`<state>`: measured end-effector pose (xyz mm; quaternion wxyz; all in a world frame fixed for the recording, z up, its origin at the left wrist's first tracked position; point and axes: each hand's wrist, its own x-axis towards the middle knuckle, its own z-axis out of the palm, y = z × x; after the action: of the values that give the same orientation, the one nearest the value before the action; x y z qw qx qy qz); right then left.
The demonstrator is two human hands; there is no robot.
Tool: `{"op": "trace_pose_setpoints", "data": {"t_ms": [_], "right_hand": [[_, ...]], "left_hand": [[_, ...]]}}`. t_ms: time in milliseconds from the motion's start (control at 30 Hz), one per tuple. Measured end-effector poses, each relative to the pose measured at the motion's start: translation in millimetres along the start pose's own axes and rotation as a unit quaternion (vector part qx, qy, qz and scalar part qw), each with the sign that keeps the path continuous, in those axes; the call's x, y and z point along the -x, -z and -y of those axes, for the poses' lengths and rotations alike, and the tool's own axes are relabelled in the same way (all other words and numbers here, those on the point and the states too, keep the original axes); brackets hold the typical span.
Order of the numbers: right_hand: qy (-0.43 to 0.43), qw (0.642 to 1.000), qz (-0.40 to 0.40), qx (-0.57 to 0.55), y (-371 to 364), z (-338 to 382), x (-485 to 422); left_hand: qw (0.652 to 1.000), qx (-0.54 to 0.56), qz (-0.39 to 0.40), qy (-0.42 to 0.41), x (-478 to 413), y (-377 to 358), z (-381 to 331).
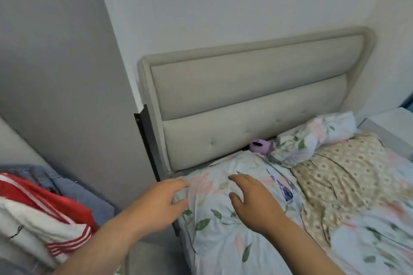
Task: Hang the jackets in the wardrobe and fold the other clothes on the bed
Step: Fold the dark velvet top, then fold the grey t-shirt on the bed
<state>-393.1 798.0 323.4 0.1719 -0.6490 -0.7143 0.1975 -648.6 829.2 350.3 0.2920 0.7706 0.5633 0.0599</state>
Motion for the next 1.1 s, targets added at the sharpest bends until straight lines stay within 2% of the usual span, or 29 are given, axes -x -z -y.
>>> {"op": "trace_pose_setpoints", "data": {"t_ms": [167,267,600,867,1100], "right_hand": [[-0.101,0.994,0.045,0.0,5,-52,22],[-0.151,0.987,0.056,-0.005,5,-69,32],[-0.268,0.963,0.003,-0.015,24,-82,63],[-0.402,0.912,-0.074,-0.01,41,-73,118],[-0.503,0.86,-0.088,-0.007,22,-24,161]], "left_hand": [[0.997,0.021,0.079,-0.003,-41,-32,-6],[0.995,0.014,0.101,-0.021,-69,-42,-7],[0.977,-0.019,0.167,-0.129,-125,-65,-52],[0.95,-0.049,0.213,-0.224,-142,-74,-75],[0.908,-0.017,0.272,-0.319,-141,-90,-92]]}}
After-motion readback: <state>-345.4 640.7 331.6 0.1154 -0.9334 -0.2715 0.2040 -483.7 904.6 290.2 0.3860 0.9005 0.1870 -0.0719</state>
